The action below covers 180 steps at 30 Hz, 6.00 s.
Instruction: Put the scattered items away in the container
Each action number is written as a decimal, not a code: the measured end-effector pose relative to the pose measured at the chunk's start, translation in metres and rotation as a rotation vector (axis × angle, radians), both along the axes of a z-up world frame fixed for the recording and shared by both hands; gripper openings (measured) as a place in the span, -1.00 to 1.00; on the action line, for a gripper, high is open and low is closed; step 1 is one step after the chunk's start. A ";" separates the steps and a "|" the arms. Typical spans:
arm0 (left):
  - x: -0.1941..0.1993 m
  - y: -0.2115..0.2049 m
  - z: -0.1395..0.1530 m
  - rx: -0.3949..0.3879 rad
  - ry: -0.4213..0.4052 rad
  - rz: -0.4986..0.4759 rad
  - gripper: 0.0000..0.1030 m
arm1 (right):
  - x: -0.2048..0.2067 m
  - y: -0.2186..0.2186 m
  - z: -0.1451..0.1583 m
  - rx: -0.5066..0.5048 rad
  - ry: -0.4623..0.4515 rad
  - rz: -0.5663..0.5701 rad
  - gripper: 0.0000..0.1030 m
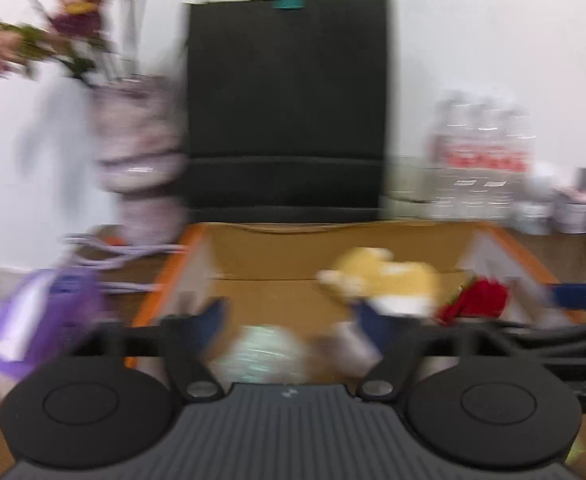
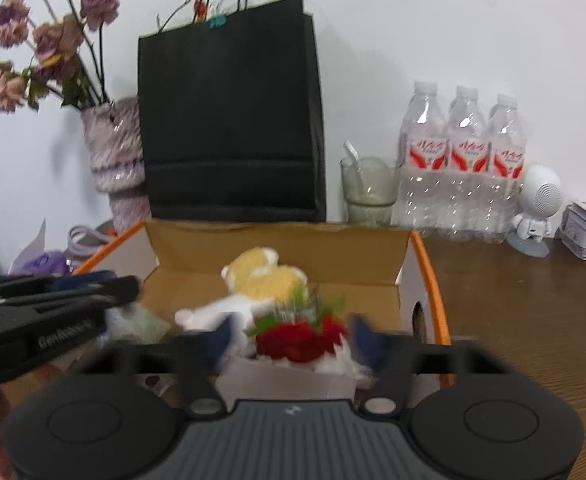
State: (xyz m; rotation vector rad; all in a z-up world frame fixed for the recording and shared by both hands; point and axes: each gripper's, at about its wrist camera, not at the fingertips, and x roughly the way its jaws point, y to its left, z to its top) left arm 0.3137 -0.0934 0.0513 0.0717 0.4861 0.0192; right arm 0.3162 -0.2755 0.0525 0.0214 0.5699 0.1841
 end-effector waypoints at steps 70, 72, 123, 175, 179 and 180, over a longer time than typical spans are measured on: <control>-0.159 0.081 -0.033 -0.028 0.120 -0.144 1.00 | -0.170 0.068 -0.049 -0.062 0.141 0.168 -0.85; -0.156 0.077 -0.035 -0.027 0.128 -0.153 1.00 | -0.170 0.060 -0.048 -0.037 0.143 0.163 -0.87; -0.157 0.053 -0.031 -0.020 0.073 -0.245 -0.78 | -0.158 0.026 -0.044 0.018 0.161 0.218 0.01; -0.239 0.081 -0.009 -0.011 -0.060 -0.220 -0.78 | -0.209 0.060 -0.019 -0.129 0.008 0.283 -0.94; -0.236 0.070 0.014 -0.005 -0.126 -0.245 -0.78 | -0.206 0.044 0.013 -0.065 -0.087 0.224 -0.97; -0.235 0.067 0.020 -0.005 -0.144 -0.252 -0.78 | -0.204 0.040 0.020 -0.046 -0.102 0.214 -0.97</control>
